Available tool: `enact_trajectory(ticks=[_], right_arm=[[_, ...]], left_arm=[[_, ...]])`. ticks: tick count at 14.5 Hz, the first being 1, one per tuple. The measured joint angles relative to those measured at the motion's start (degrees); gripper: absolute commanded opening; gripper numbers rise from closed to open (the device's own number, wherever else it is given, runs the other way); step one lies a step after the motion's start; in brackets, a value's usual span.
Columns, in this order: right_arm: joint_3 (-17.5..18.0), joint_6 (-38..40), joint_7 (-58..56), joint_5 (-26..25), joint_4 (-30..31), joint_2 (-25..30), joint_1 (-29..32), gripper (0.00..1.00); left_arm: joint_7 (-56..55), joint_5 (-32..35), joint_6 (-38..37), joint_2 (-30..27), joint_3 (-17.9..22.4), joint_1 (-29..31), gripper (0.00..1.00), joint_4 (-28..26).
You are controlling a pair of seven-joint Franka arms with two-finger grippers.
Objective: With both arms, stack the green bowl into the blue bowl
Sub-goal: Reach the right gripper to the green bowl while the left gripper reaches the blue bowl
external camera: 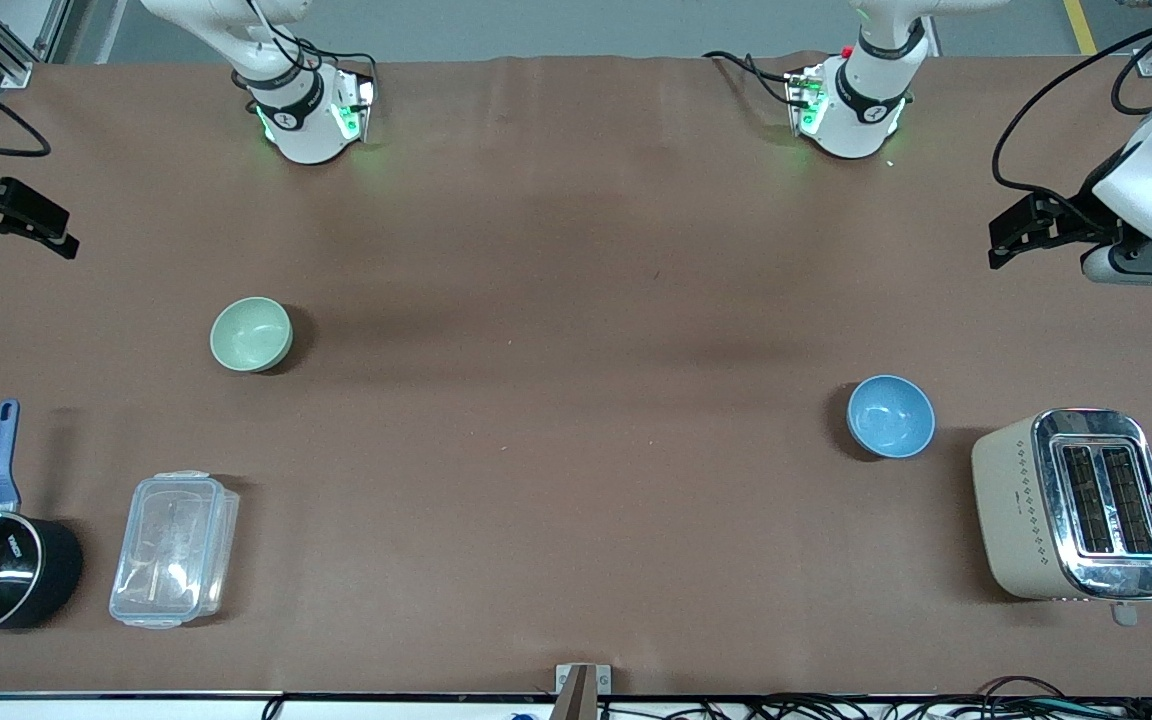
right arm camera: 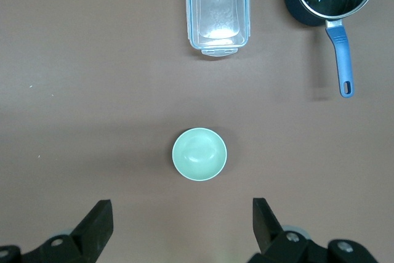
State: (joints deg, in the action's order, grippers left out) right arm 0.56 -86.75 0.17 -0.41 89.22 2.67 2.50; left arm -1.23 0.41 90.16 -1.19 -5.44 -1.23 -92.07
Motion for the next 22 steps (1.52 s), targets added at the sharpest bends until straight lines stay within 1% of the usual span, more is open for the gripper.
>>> enact_trajectory(ticks=[5,7,10,12,14,16,18,20,22], right_arm=[[0.0,0.0,0.0,0.0,0.0,0.0,0.0,1.00],[0.0,0.0,0.0,0.0,0.0,0.0,0.0,1.00],[0.0,-0.1,-0.2,0.0,0.0,0.0,0.1,1.00],[-0.1,-0.3,-2.2,0.3,0.3,0.0,1.4,1.00],[-0.2,-0.4,-6.5,3.8,1.6,-0.3,4.7,1.00],[-0.4,-2.6,-10.0,6.5,5.5,-0.8,8.3,1.00],[-0.6,-7.3,-11.3,6.9,10.7,-1.3,10.3,1.00],[-0.6,-14.8,-12.4,7.0,17.2,-1.8,10.9,1.00],[-0.5,-22.7,-14.0,7.0,24.5,-1.9,11.4,1.00]], left_arm=[[0.0,0.1,-0.1,0.2,0.1,0.1,1.00,0.3],[0.0,0.1,0.5,1.7,0.4,0.2,1.00,0.3],[0.0,0.3,7.2,6.8,0.5,1.2,1.00,-0.8],[0.0,0.4,13.2,10.8,0.5,1.9,1.00,-2.4],[0.0,0.4,21.0,14.0,0.6,3.0,1.00,-5.7],[0.0,0.4,28.7,16.4,0.6,3.8,1.00,-10.1],[0.0,1.1,32.2,18.5,0.6,3.9,1.00,-13.0],[0.0,2.8,33.9,20.3,0.5,3.8,1.00,-14.6],[0.0,3.8,37.7,21.4,0.6,4.0,1.00,-17.2]])
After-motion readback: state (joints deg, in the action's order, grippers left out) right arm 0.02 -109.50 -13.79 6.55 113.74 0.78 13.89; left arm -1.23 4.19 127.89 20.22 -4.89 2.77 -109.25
